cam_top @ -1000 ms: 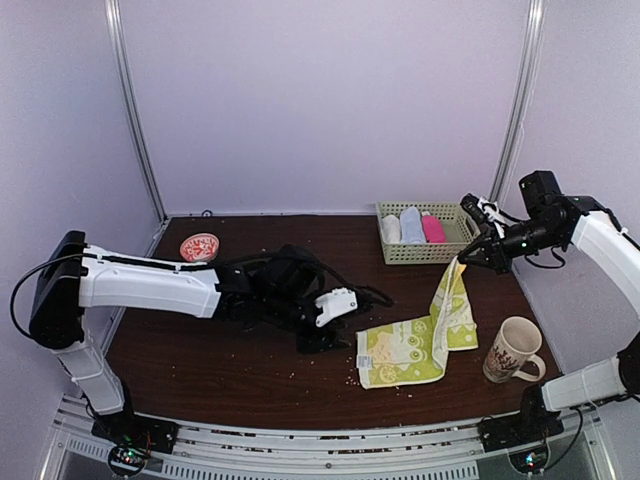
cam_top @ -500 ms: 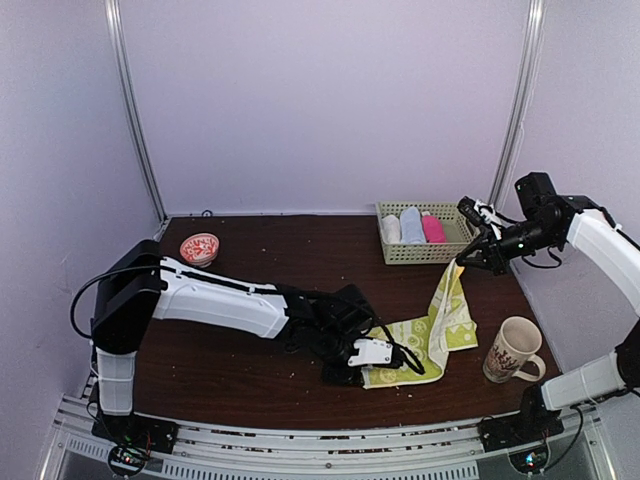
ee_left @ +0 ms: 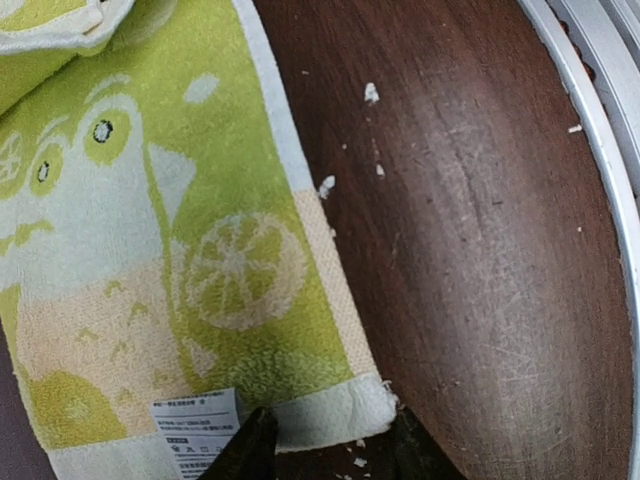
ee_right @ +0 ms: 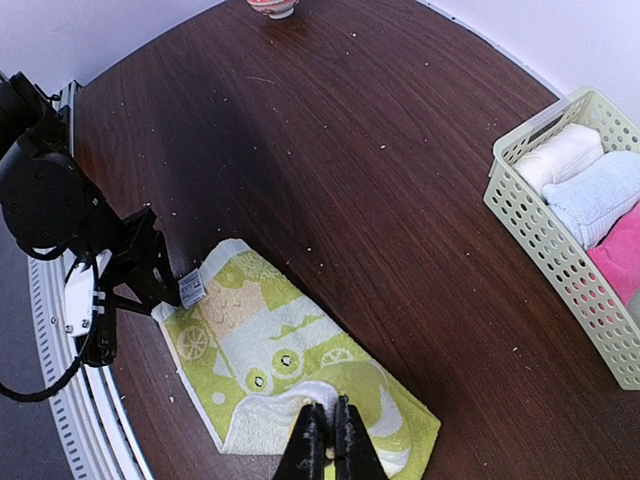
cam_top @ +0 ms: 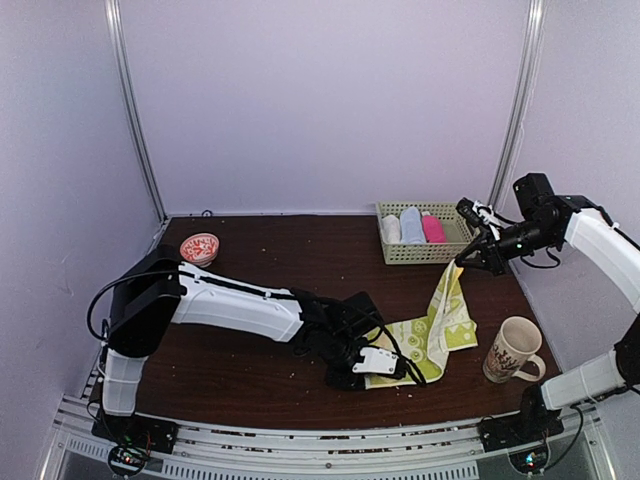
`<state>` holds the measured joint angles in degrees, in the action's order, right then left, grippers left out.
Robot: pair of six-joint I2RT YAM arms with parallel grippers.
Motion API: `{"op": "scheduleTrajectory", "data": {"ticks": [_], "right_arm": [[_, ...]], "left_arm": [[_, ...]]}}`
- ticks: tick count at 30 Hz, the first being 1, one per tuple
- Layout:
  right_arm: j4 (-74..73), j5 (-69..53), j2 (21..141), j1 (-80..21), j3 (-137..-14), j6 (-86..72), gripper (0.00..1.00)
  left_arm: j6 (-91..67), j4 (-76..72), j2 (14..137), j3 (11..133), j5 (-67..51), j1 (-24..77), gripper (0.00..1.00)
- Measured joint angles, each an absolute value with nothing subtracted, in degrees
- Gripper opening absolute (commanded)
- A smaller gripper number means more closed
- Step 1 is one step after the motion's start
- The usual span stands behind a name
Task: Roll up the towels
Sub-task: Flatten out the towel at the center of the board.
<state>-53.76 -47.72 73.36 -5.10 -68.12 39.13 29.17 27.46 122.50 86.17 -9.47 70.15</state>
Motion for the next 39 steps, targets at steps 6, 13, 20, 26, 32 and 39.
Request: {"op": "scheduleTrajectory", "data": {"ticks": [6, 13, 20, 26, 32, 39], "right_arm": [[-53.74, -47.75, 74.02, -5.1, -68.12, 39.11, 0.0], [-52.97, -47.75, 74.7, -5.08, -68.12, 38.65, 0.0], [-51.62, -47.03, 76.62, -5.04, -69.3, 35.75, 0.0], [-46.35, -43.38, 76.97, -4.71, -74.17, 28.86, 0.0], [-39.09, -41.1, 76.93, -4.47, -78.24, 21.61, 0.0], [-35.83, -40.91, 76.82, -4.47, -81.67, 17.41, 0.0]], "left_arm": [[30.63, 26.06, 123.28, 86.94, -7.29, 71.66, 0.18], [31.59, 23.14, 122.37, 84.68, -4.84, 72.71, 0.0], [27.79, 22.57, 115.96, 80.36, -1.76, 66.85, 0.0], [20.97, 20.1, 101.56, 78.46, 1.93, 52.23, 0.0], [13.8, 18.68, 91.09, 78.39, 5.17, 44.71, 0.0], [7.77, 19.29, 83.4, 76.27, 10.15, 43.07, 0.0]]}}
